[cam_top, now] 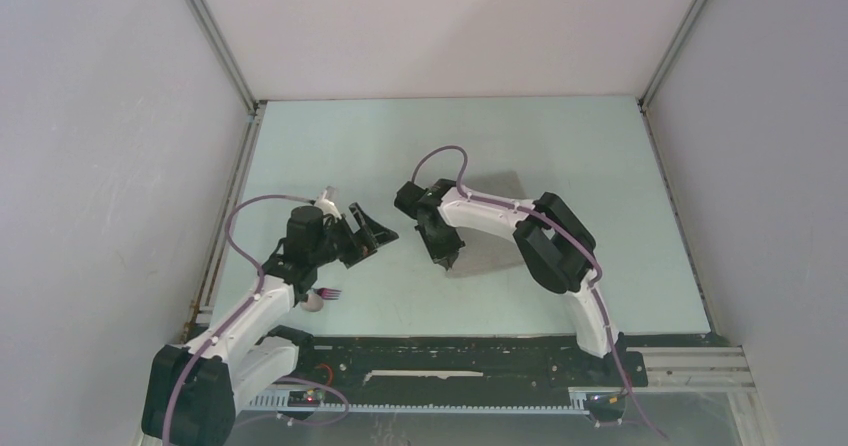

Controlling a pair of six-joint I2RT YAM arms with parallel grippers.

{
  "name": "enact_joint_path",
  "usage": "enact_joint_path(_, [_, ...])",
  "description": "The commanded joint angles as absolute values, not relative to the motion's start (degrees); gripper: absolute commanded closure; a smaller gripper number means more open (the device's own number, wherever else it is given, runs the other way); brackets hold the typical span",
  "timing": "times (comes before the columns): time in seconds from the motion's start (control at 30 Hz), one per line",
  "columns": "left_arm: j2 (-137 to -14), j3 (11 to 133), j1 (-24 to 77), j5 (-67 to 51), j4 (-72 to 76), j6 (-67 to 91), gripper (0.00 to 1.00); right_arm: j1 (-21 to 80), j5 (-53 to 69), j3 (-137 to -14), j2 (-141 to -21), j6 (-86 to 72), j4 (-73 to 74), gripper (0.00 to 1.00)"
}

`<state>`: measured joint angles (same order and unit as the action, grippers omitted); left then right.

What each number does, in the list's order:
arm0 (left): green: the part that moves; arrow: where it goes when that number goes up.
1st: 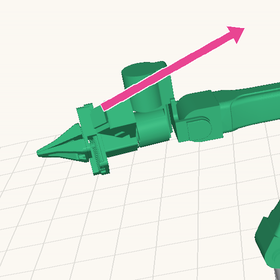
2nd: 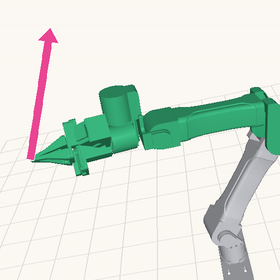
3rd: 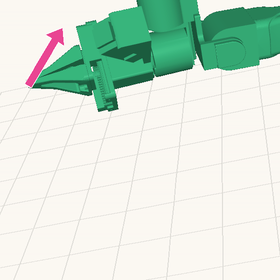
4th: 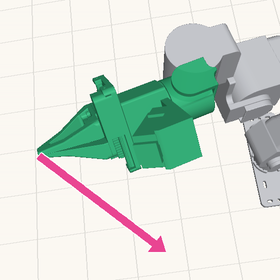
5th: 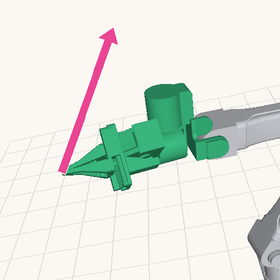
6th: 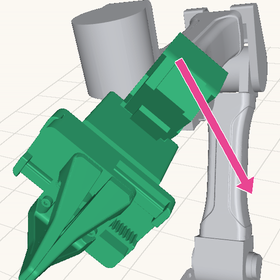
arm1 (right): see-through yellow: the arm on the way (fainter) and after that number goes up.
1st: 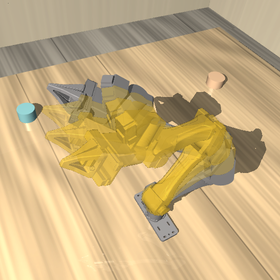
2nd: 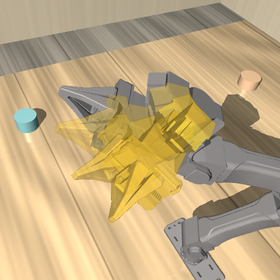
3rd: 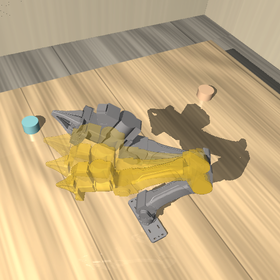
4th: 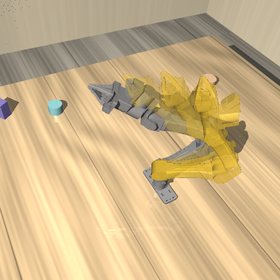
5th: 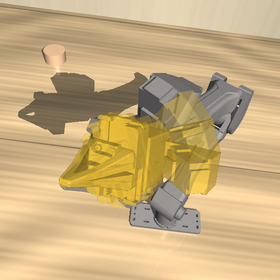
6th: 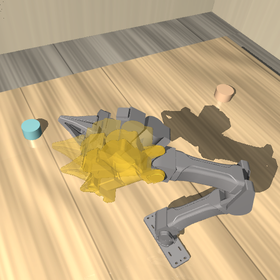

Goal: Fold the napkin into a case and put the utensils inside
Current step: Pick up the lower triangle-folded napkin from the center of the board.

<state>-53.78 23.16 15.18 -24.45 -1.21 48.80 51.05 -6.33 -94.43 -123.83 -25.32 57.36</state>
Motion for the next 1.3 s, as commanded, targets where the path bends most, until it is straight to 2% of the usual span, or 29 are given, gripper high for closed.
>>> enact_joint_path(0.0, [-53.3, 22.9, 14.6, -25.4, -1.4, 47.1, 0.07, 49.7, -10.1, -90.0, -123.4, -22.3, 50.8, 1.0])
enact_joint_path(0.07, [-53.6, 23.2, 14.6, -25.2, -1.4, 47.2, 0.07, 49.6, -11.1, -89.5, -121.2, -21.5, 50.3, 1.0])
enact_joint_path(0.27, [-56.3, 23.6, 14.7, -26.9, 0.5, 48.6, 0.06, 47.6, -4.1, -86.0, -113.4, -20.8, 47.4, 1.0])
enact_joint_path(0.63, [-71.1, 22.1, 16.2, -33.5, 21.6, 62.1, 0.03, 43.0, 7.1, -78.6, -104.5, -21.6, 41.9, 1.0])
enact_joint_path(0.97, [-91.0, 29.3, 20.0, -33.5, 38.8, 74.8, 0.0, 38.7, 10.1, -72.2, -99.1, -23.6, 38.1, 1.0])
enact_joint_path(1.27, [-101.5, 38.3, 21.6, -28.1, 39.1, 75.7, 0.03, 33.6, 12.6, -65.8, -95.4, -23.2, 34.3, 1.0])
